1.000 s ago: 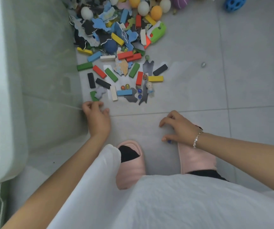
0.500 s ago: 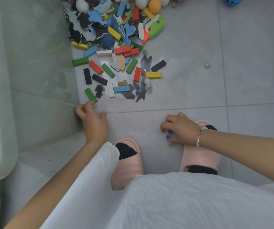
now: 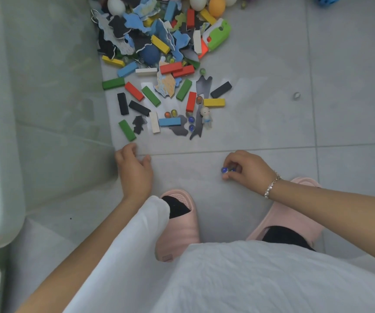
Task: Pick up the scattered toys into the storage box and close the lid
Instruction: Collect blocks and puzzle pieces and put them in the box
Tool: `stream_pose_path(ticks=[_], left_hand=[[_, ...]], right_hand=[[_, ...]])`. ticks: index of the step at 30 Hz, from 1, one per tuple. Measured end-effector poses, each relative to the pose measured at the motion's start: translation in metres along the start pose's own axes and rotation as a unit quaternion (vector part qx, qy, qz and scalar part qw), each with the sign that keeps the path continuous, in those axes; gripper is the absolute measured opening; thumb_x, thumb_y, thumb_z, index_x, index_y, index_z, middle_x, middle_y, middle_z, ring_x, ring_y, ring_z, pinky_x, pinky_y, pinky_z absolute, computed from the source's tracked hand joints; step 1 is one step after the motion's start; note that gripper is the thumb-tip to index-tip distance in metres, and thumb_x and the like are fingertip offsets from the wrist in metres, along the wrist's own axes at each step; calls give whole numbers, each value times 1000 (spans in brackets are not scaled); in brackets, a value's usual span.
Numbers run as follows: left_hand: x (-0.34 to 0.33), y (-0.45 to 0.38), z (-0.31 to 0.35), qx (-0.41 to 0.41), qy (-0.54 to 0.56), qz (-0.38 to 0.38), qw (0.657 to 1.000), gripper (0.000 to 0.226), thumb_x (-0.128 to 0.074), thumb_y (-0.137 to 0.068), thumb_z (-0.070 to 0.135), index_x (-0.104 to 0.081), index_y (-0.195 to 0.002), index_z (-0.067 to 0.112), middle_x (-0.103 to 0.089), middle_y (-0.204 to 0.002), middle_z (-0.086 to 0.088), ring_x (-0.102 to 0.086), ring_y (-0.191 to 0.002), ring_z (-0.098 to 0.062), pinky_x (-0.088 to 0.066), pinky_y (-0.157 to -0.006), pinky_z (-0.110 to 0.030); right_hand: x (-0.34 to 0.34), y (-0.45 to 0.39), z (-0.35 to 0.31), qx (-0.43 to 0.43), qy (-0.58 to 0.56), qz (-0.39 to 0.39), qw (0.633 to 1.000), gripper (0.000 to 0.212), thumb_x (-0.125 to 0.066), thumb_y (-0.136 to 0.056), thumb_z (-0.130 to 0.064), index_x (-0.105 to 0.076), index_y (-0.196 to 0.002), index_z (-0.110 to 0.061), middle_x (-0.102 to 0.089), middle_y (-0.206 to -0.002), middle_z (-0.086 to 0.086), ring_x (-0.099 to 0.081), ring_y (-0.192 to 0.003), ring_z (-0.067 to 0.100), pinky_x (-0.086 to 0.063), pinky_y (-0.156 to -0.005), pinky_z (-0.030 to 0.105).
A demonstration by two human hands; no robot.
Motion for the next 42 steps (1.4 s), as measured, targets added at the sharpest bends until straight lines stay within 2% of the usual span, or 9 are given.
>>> stream_pose_path(ticks=[5,8,15,20,24,29,35,39,42], left_hand=[[-6,7,12,-22,34,-40,998,30,-60,-87,8,-55,-116,9,-42,-110,-3,-49,-73,-10,-35,-79,-8],[-3,2,7,9,50,-19,999,22,-60,-86,5,-59,-108,9,-49,-103,-5,-51,-72,-8,-46,-85,-27],[-3,6,37,72,223,-80,969,17,-68,-84,20,-60,-99,17,-64,-83,0,-61,-70,-10,-49,-52,-20],[-13,8,68,19,258,-133,957,10,-74,-78,12,-67,-85,15,-68,-81,4,-62,-75,-6,-53,-69,-19],[-16,2,82,-34,233,-144,961,13,-76,-75,14,-70,-83,23,-71,-81,13,-64,-77,1,-51,-73,-13],[-11,-25,67,-27,121,-18,992,21,-71,-82,19,-63,-100,20,-51,-102,3,-52,-72,0,-39,-66,-3],[-22,-48,59,-102,-30,-36,994,27,-70,-82,19,-68,-109,18,-39,-107,1,-39,-108,-17,-25,-84,-11],[-18,-52,57,-87,6,-51,995,22,-72,-80,16,-69,-102,14,-42,-103,1,-47,-100,-17,-39,-85,-20],[-12,-42,58,-61,68,-37,995,21,-73,-78,15,-68,-99,19,-47,-101,1,-49,-79,-6,-41,-76,-6]], right_hand=[[8,-10,-13,-48,-114,4,992,10,-69,-79,-14,-60,-81,-17,-61,-70,-5,-55,-54,-1,-39,-58,5],[5,-18,-20,-90,-223,-32,970,10,-64,-85,-10,-58,-83,-17,-65,-69,1,-61,-53,-3,-48,-67,14],[9,-35,-54,-192,-527,-138,817,9,-49,-92,-6,-57,-90,-10,-64,-86,10,-63,-76,20,-51,-66,24],[2,-53,-73,-218,-579,-118,776,29,-43,-96,-24,-56,-76,-9,-58,-77,7,-55,-69,16,-44,-62,26],[-8,-64,-90,-250,-643,-112,715,24,-45,-96,-27,-58,-88,-9,-56,-73,4,-54,-69,16,-48,-63,29],[-2,-77,-94,-269,-598,-65,752,22,-45,-94,-10,-56,-76,-6,-52,-70,6,-49,-59,11,-41,-52,19],[0,-86,-95,-266,-559,-15,785,25,-44,-94,-10,-54,-72,-10,-49,-64,3,-47,-39,3,-41,-41,14],[1,-85,-93,-269,-540,-9,797,25,-43,-95,-9,-51,-71,-10,-45,-64,4,-43,-52,10,-40,-39,15],[-6,-84,-93,-267,-537,-6,800,16,-46,-95,-11,-54,-81,-8,-46,-66,5,-47,-55,12,-45,-42,18]])
Point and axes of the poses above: each hand's wrist, its own y-axis away from the middle knuckle, its own x-axis out of the back of the hand, z = x × y, the point moved 4 cm from there along -y, towards the middle knuckle
